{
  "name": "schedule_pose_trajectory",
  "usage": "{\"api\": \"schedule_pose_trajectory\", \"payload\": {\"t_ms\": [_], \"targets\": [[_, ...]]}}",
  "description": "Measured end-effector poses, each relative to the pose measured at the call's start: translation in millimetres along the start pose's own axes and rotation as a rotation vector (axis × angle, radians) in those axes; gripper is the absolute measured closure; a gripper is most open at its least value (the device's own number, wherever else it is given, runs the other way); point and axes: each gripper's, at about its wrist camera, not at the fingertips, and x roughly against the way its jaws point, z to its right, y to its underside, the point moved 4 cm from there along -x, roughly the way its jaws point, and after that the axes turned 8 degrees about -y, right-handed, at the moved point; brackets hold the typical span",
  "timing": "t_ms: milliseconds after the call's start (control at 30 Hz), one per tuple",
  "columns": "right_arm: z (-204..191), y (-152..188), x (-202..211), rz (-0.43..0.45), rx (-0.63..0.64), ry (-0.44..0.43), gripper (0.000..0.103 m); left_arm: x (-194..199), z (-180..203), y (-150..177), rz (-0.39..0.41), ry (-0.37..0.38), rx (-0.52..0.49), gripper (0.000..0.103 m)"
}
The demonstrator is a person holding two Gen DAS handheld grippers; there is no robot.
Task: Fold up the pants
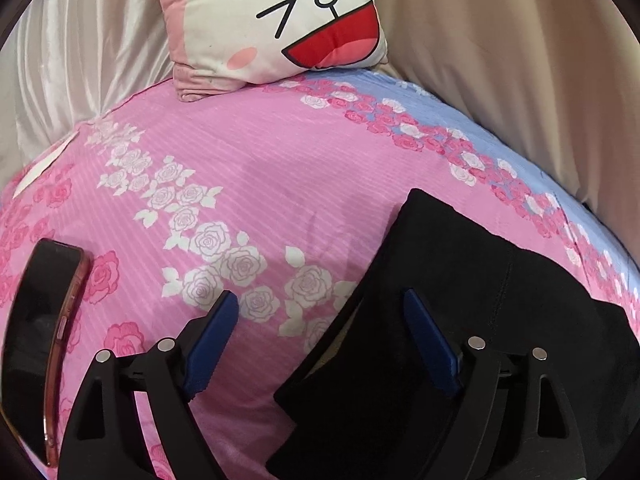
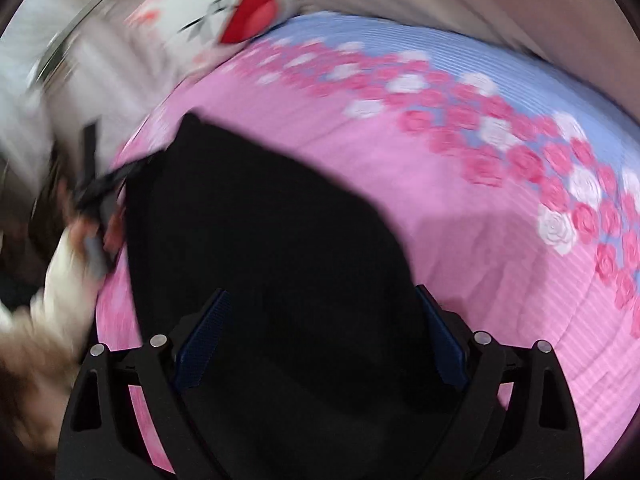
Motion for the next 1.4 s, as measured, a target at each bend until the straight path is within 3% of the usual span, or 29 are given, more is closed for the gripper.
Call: {"api": "schedule_pose_trajectory", "payload": {"t_ms": [167,233,333,467,567,600,633,700,733,800,833,933,1000,1033,1067,1133,1200,1233,1267,1300,1367,1400], "targets": [[-24.5,13.9,9.8,-0.054,0.06,-0.189,0.013,11.2,3.5,-1.5,0.008,0.024,0.022,0.024],[-21.0,8.4,-3.2,-0.108,0.038,-0.278,0.005,27.5,14.1,-2.3,0.04,0.096,0.038,0.024],[-3.5,-5.9,-24.9,-0.147,-0.047,-0.374,0.005,48.2,47.3,0.4,0.103,0.183,-0.037,0.021],[29.2,-32.5,-30.0,-0.049,-0.234,-0.529,0.005,30.6,72.3,15.0,0.077,0.137,-0.139,0.022],[55.1,-49.2,-20.6,0.1,-0.326,-0.561,0.005,28.2,75.0,17.0,0.086,0.118,-0.146,0.021],[61.4,-52.5,-15.3,0.156,-0.333,-0.536,0.005,26.9,74.8,17.0,0.082,0.117,-0.143,0.021],[74.8,-58.2,-3.4,0.258,-0.326,-0.453,0.006,25.0,74.2,16.7,0.073,0.11,-0.144,0.021],[98.3,-60.1,16.6,0.354,-0.352,-0.309,0.006,24.5,74.0,16.9,0.073,0.105,-0.147,0.021],[107.3,-60.4,23.3,0.368,-0.362,-0.157,0.006,23.5,73.9,17.1,0.072,0.102,-0.149,0.021],[95.4,-61.4,33.7,0.343,-0.265,0.047,0.006,24.4,74.0,17.6,0.074,0.086,-0.153,0.021],[75.4,-60.9,32.6,0.283,-0.169,0.12,0.006,25.3,73.4,17.0,0.077,0.061,-0.158,0.021],[45.2,-56.7,9.1,0.131,-0.072,0.123,0.007,22.2,72.3,5.4,0.083,-0.026,-0.187,0.021],[35.0,-53.0,-13.0,0.038,-0.03,0.142,0.032,2.2,69.0,-4.8,0.016,-0.105,-0.182,0.016],[33.3,-50.0,-30.3,-0.03,0.002,0.181,0.068,-8.2,66.0,-8.6,-0.012,-0.113,-0.171,0.006],[34.3,-49.0,-37.6,-0.043,0.003,0.191,0.072,-15.8,59.8,-12.9,-0.035,-0.105,-0.142,0.005],[48.5,-55.1,-31.9,0.0,-0.018,0.22,0.071,-20.7,55.4,-17.2,-0.064,-0.077,-0.123,0.005],[53.1,-60.8,-21.3,0.061,-0.04,0.255,0.07,-17.5,52.7,-21.5,-0.04,-0.1,-0.121,0.005],[52.1,-61.9,-14.7,0.086,-0.043,0.261,0.067,-10.5,50.4,-23.8,-0.019,-0.121,-0.11,0.017],[48.5,-59.8,-9.8,0.096,-0.038,0.281,0.061,4.6,47.4,-26.7,0.005,-0.109,-0.091,0.023],[41.8,-57.5,-4.0,0.109,-0.02,0.33,0.054,17.8,47.1,-29.4,0.021,-0.063,-0.08,0.023],[21.3,-51.6,4.6,0.135,0.035,0.379,0.027,45.9,50.3,-42.1,0.084,-0.004,-0.063,0.017],[15.9,-52.7,6.4,0.149,0.046,0.372,0.026,49.9,53.8,-48.2,0.102,-0.032,-0.078,0.013]]}}
